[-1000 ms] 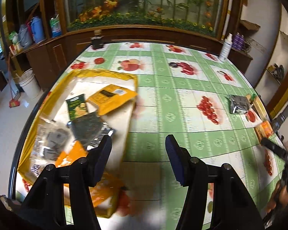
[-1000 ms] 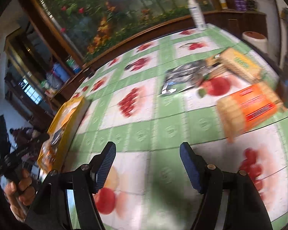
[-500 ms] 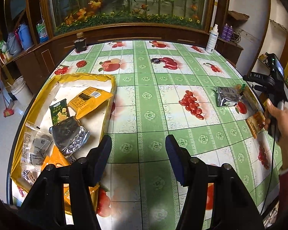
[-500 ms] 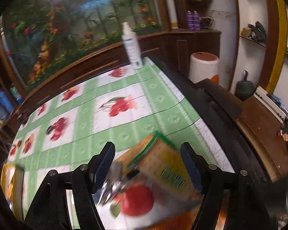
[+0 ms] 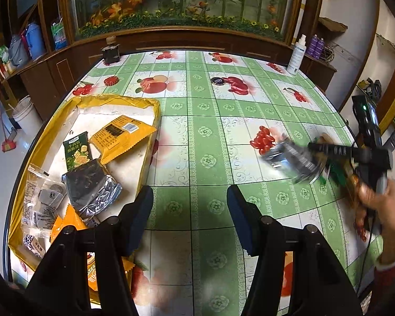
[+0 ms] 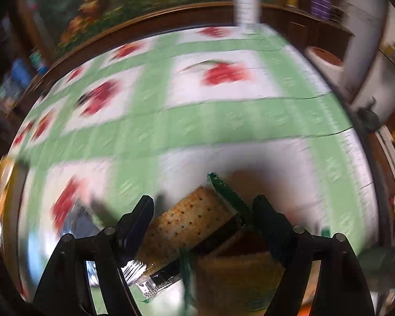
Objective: Organize snacks
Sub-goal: 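Move left tool to silver foil bag while right tool grasps clear green-ended cracker pack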
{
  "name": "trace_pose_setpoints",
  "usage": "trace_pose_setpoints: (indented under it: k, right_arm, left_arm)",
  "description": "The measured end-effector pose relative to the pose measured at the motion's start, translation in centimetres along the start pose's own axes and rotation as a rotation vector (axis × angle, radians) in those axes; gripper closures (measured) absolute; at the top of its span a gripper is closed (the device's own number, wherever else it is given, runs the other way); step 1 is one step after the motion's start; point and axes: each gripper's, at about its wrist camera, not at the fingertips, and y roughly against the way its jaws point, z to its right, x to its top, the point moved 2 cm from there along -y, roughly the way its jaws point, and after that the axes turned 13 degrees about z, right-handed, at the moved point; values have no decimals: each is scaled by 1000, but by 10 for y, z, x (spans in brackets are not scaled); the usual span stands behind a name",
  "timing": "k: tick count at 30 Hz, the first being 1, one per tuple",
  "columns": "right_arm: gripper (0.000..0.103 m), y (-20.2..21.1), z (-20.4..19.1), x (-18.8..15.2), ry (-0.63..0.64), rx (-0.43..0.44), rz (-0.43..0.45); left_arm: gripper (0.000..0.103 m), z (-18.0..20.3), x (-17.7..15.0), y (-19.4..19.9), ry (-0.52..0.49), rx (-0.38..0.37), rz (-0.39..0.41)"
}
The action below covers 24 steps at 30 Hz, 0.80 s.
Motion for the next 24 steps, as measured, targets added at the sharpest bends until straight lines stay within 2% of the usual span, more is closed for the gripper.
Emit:
trace_pose_setpoints:
  k: [3,4,6,8,11,14,16,19,21,24]
  right_arm:
    - [24,27,-49,-32,94,202,-26]
    - [24,40,-57,-40,111,217,-2]
    - [24,64,-55,-46,111,166,68]
    - [24,85,-42,-48,62,177,113]
    - [24,109,-18,-52,-20,164,153]
    - [23,127,-10,-67,-88,186,152]
    - [23,130,-20,-79,-105,224,133]
    - [24,126,-58,-98,-51,266,96]
    - [24,120,-80,-104,-28,245,91]
    - [24,109,-102,-105,-10,197,80]
  left_arm:
    - [46,5,-3,1,-17,-7,-7]
    - [46,6,-5,2,-20,-10,-12]
    - [46,7,-7,1,-15,-14,-21]
    - [46,8,-8,0,-4,-24,-31]
    - [46,11,-8,-2,-3,-34,-27]
    - [46,21,-5,-12,-77,-56,-40]
    - [46,29,-2,-17,-154,-67,-45]
    - [46,40,0,-22,-270,-86,-47]
    - [46,46,-2,-21,-342,-101,-38]
    - [46,51,-6,-23,-408,-186,-60]
